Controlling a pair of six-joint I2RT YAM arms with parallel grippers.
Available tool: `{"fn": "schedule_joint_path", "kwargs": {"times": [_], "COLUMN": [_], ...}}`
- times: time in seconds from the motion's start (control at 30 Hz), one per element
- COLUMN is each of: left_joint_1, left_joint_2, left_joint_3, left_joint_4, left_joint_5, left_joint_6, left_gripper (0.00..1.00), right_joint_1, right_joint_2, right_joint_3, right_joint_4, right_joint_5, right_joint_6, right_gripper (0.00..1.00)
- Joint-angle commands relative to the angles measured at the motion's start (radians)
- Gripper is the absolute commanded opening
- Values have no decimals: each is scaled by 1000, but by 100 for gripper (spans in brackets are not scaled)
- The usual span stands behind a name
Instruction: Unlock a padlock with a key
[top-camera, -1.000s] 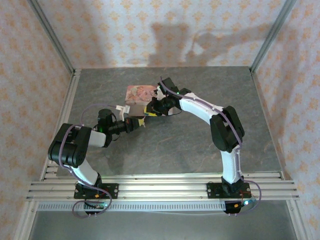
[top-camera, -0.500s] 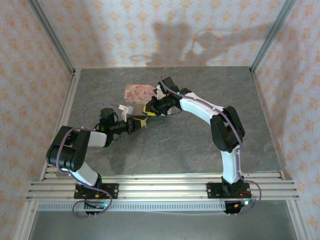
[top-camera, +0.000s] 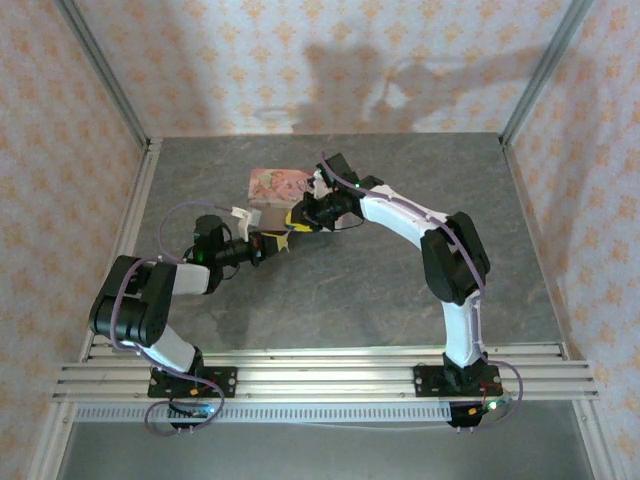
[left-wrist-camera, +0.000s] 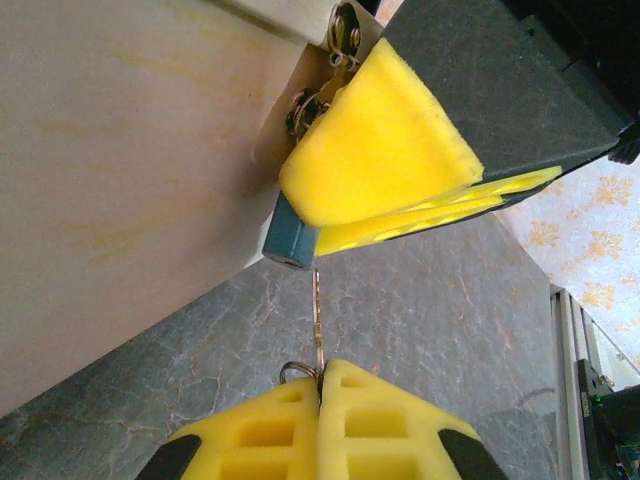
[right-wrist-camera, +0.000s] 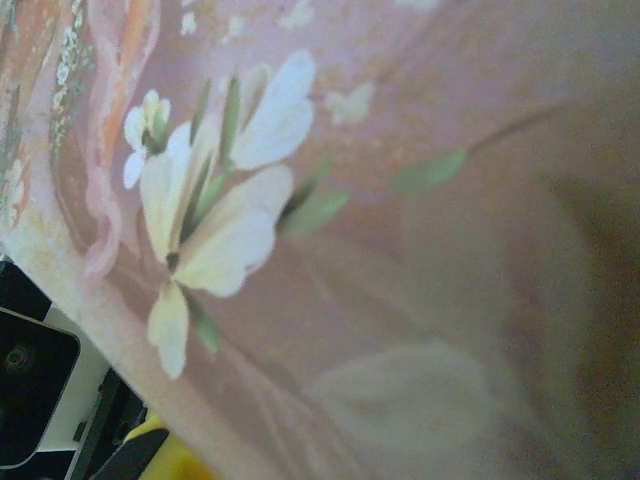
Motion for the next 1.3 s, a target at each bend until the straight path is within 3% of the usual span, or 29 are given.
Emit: {"fn": "schedule_joint_path", "kwargs": {"times": [0.0, 1.27], "left_joint_1": [13, 19], "left_joint_2": [-18, -30], "left_joint_3": [-7, -17], "left_joint_4": [27, 34], "left_joint_5": [-11, 13], "left_joint_6": [31, 31], "left_gripper": [0, 0], "right_joint_1": [-4, -10], "right_joint_2": [-59, -67], "right_joint_3": [4, -2], "right_joint_4": [14, 8], "right_joint_5": [-74, -105], "right_joint_6": [32, 31], "right_gripper": [0, 0]}}
